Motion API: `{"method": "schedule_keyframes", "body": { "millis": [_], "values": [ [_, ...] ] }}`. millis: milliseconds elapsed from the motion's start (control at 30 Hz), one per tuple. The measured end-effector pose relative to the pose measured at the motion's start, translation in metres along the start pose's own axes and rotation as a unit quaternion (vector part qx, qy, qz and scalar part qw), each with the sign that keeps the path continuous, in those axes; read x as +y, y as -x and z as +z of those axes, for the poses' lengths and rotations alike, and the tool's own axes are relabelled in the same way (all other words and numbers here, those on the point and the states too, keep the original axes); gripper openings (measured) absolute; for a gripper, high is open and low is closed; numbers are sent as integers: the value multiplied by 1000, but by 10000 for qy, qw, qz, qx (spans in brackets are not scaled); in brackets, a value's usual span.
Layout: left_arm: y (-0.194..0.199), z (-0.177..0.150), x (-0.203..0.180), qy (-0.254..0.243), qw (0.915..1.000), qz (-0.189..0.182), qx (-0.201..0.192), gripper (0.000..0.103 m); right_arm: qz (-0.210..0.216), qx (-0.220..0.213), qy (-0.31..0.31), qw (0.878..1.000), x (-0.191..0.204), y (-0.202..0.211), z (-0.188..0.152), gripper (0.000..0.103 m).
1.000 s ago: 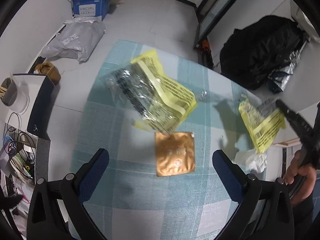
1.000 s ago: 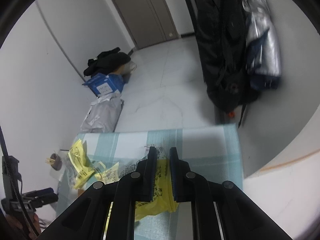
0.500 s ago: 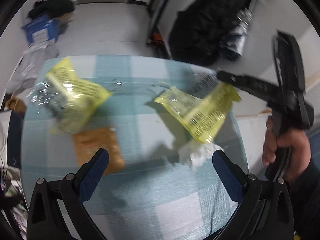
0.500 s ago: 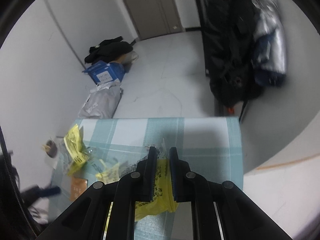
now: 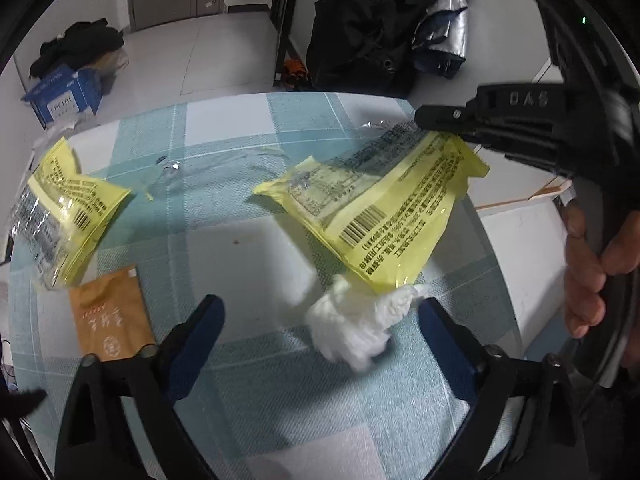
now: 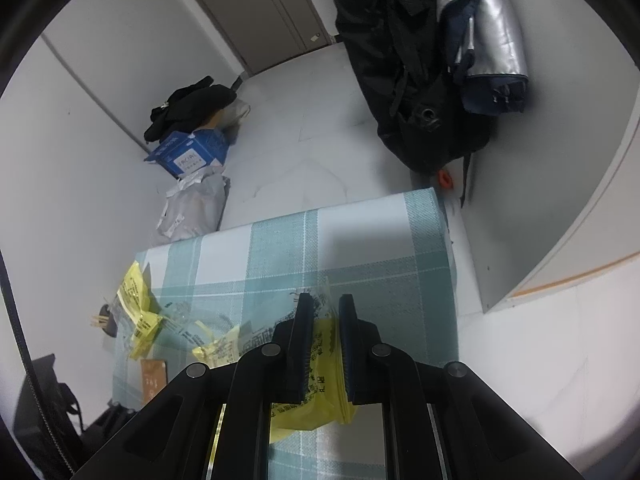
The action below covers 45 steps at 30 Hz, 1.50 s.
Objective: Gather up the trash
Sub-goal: 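Lower the left gripper onto the white tissue and close on it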
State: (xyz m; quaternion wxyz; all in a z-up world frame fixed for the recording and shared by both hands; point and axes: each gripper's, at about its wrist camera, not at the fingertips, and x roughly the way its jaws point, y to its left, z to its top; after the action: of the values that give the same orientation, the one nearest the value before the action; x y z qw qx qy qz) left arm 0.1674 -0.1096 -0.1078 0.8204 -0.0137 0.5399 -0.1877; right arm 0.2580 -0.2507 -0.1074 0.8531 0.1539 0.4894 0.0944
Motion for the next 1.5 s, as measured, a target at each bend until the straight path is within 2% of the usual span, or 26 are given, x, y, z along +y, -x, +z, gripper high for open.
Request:
{"method": "schedule_keyframes", "body": {
  "millis": [133,167,233,300,400,567,867,1067,1267,1433,1500],
  "values": [
    [-8,-3,-3,16,9998,-105,178,58,24,-32,-73,10000,-5,4,1,12],
    [-6,-4,-3,-22,9999,-57,130,54,28,-39,-82,10000,-6,5,1,12],
    [-5,-5,-6,-95,9999,-90,112,29,57,-50,-107,9999,-8,6,2,12],
    [-6,-5,-8,-95,9996,-194,162,18,59,-77,-114,9999,-8,8,2,12],
    [-6,-8,-10,-120,9995,-235,181,9,79,-105,-172,9998,-11,10,2,12],
    [-4,-14,-19,-376,9990,-71,228,6,42,-148,-202,9997,-13,13,3,12],
    [8,-27,-15,-348,9989,-130,281,4,-82,-286,-248,9992,-16,18,4,12],
    [20,-32,1,-147,9993,-214,251,4,-121,-390,-276,9988,-16,20,9,12],
    [33,-41,11,-199,9994,-89,251,4,-82,-426,-210,9988,-11,20,10,12],
    [37,-57,20,-445,9981,98,412,6,-57,-403,-55,9992,-1,18,8,12],
    [35,-61,22,-556,9971,174,495,12,-80,-386,26,9992,2,16,6,12]
  ]
}}
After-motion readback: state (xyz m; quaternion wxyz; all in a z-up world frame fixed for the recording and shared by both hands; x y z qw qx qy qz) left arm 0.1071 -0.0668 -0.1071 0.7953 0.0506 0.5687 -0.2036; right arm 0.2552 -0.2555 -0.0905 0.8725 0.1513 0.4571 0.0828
